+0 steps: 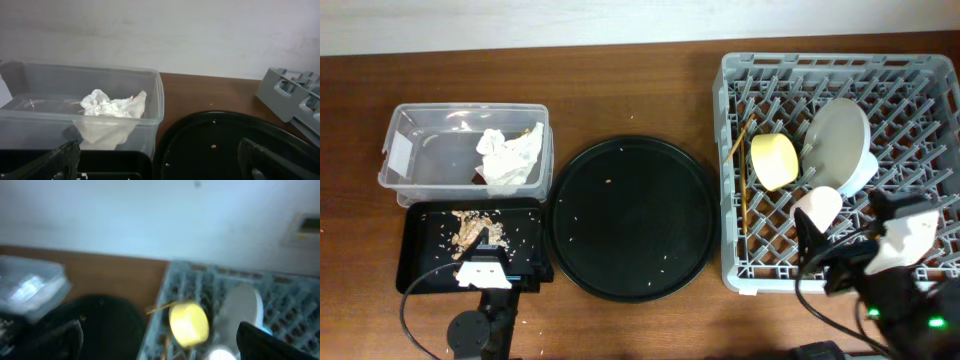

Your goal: Sort waste into correct bins and load items into the dishwasher rack

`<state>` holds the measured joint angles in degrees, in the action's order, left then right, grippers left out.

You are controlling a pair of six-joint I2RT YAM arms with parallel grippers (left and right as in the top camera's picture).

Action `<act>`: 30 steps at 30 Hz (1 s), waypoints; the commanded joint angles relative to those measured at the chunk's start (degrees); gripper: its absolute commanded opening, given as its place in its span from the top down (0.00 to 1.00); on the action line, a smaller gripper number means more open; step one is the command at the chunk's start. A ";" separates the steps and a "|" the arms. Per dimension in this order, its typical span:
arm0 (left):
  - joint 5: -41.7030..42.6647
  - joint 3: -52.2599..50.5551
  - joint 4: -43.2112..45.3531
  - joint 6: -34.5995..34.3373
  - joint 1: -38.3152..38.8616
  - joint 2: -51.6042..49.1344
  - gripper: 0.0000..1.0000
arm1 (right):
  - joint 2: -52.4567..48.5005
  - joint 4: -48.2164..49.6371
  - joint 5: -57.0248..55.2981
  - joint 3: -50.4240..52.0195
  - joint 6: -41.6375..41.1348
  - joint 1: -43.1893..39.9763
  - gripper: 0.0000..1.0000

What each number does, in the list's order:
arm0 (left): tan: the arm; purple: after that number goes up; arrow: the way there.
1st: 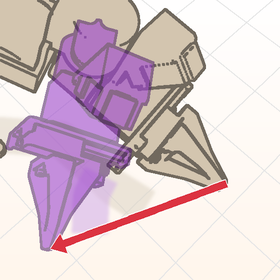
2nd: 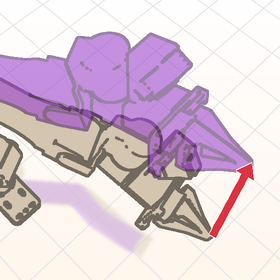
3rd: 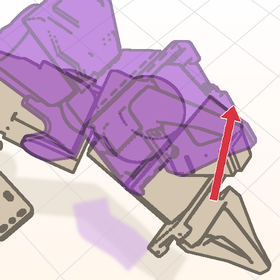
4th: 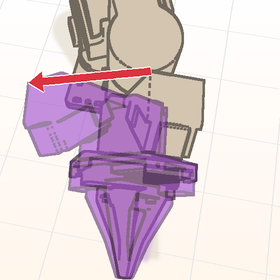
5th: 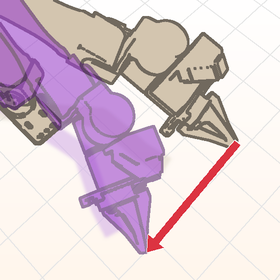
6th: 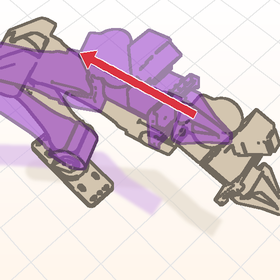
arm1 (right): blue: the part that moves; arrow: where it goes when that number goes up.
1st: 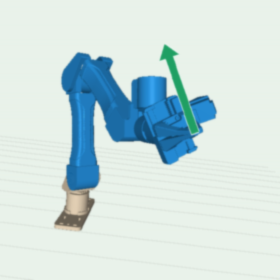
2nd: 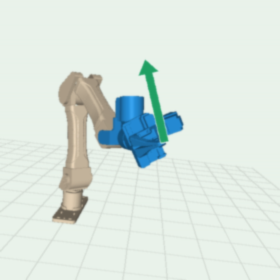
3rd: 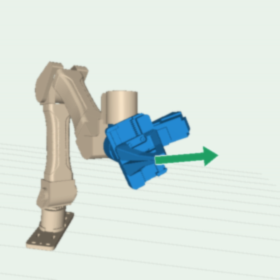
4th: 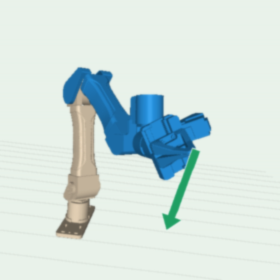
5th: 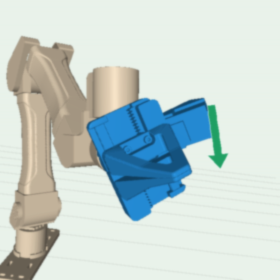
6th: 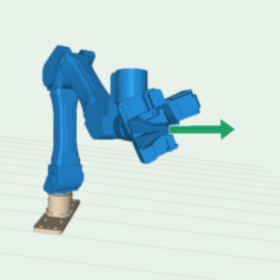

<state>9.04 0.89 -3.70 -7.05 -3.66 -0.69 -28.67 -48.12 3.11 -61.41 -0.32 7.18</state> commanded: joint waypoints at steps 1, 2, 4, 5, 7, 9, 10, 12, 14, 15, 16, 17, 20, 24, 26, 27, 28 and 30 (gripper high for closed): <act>0.20 -0.35 -0.02 0.92 0.24 0.28 0.01 | 12.39 8.00 1.64 19.45 -2.97 -2.49 0.01; 0.20 -0.35 0.00 0.92 0.24 0.28 0.01 | 17.35 12.13 1.64 27.65 -5.88 -2.49 0.01; 0.20 -0.35 -0.02 0.92 0.24 0.28 0.01 | 24.20 18.95 1.64 40.37 -8.46 -2.49 0.01; 0.20 -0.35 -0.02 0.92 0.24 0.28 0.01 | 26.23 21.59 1.66 44.72 -9.88 -2.49 0.01; 0.20 -0.35 -0.02 0.92 0.24 0.28 0.01 | 28.50 26.56 1.64 50.84 -12.92 -2.49 0.01; 0.20 -0.37 -0.02 0.92 0.24 0.28 0.01 | 28.48 31.56 1.64 55.23 -12.90 -2.49 0.02; 0.20 -0.35 -0.02 0.92 0.24 0.28 0.01 | 28.48 36.15 1.64 57.77 -12.85 -2.49 0.01; 0.20 -0.35 -0.02 0.92 0.24 0.28 0.01 | 28.48 42.60 1.62 60.17 -12.85 -2.49 0.01; 0.20 -0.35 -0.02 0.92 0.24 0.28 0.01 | 28.48 44.26 1.38 61.09 -12.85 -2.38 0.01; 0.20 -0.35 -0.02 0.92 0.24 0.28 0.01 | 28.48 44.17 1.40 61.09 -12.85 -2.38 0.01; 0.20 -0.35 -0.02 0.92 0.24 0.28 0.01 | 28.48 44.13 1.38 61.09 -12.85 -2.38 0.01; 0.20 -0.35 -0.02 0.92 0.24 0.28 0.01 | 28.48 44.11 1.38 61.09 -12.85 -2.38 0.01; 0.20 -0.35 -0.02 0.92 0.24 0.28 0.01 | 28.46 44.11 1.38 61.09 -12.85 -2.38 0.01; 0.20 -0.35 0.00 0.92 0.24 0.28 0.01 | 28.46 44.11 1.38 61.09 -12.85 -2.38 0.01; 0.20 -0.35 -0.02 0.92 0.24 0.28 0.01 | 28.46 44.11 1.38 61.09 -12.85 -2.38 0.02; 0.20 -0.35 0.00 0.92 0.24 0.28 0.01 | 28.46 44.11 1.38 61.09 -12.85 -2.38 0.01; 0.20 -0.37 -0.02 0.92 0.24 0.28 0.01 | 28.46 44.11 1.38 61.09 -12.85 -2.38 0.01; 0.20 -0.37 -0.02 0.92 0.24 0.28 0.01 | 28.46 44.11 1.38 61.09 -12.85 -2.38 0.01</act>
